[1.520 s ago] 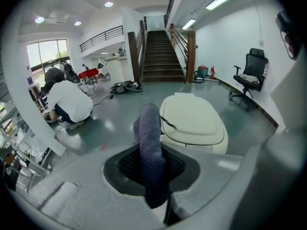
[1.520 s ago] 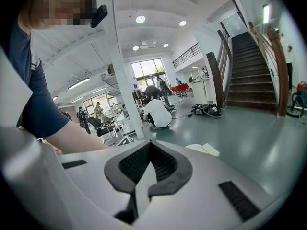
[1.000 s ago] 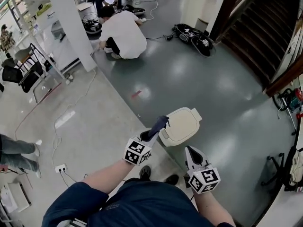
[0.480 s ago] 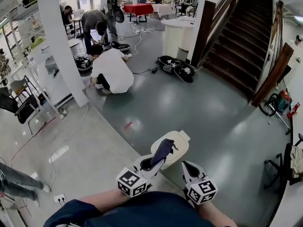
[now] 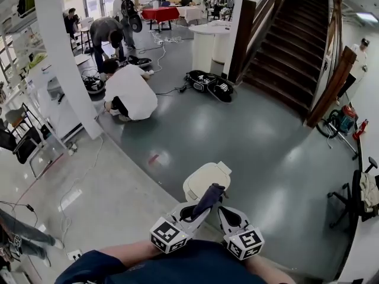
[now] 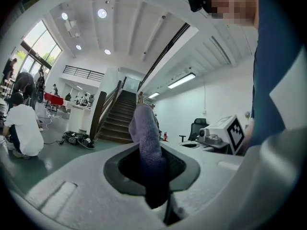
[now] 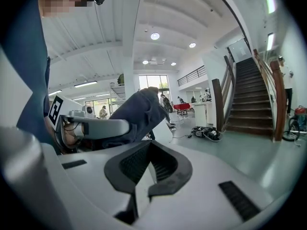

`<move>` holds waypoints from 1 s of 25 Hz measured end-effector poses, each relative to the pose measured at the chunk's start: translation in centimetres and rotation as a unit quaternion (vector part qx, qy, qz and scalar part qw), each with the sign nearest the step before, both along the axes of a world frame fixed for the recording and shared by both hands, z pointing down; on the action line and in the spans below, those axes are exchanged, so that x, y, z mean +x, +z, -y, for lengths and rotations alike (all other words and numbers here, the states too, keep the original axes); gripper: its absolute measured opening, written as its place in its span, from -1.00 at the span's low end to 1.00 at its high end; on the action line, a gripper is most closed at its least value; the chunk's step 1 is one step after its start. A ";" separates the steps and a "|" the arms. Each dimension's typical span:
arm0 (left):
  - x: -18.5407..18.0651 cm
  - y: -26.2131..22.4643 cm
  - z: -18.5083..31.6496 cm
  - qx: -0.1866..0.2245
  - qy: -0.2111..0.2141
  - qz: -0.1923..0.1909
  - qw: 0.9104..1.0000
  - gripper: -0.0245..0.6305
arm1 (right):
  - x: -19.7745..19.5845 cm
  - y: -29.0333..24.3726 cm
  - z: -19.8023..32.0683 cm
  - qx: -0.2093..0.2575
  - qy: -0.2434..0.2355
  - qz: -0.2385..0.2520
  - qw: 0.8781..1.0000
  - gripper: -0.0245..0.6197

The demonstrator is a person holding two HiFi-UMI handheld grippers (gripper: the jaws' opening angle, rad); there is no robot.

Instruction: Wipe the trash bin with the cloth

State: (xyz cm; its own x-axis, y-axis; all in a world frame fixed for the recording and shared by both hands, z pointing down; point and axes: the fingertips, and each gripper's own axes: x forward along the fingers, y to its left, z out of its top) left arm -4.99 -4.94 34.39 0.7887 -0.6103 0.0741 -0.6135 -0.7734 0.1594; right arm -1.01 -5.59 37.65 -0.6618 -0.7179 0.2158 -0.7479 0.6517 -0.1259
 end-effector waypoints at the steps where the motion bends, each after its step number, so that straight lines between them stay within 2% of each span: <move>1: 0.1 0.1 -0.2 0.000 0.004 0.002 1.000 -0.77 | -0.1 0.0 -0.1 0.000 0.000 0.000 1.000 -0.91; 25: -0.4 0.3 -0.3 0.001 0.016 0.003 1.000 -0.77 | -0.7 0.3 0.0 -0.002 0.004 0.002 1.000 -0.91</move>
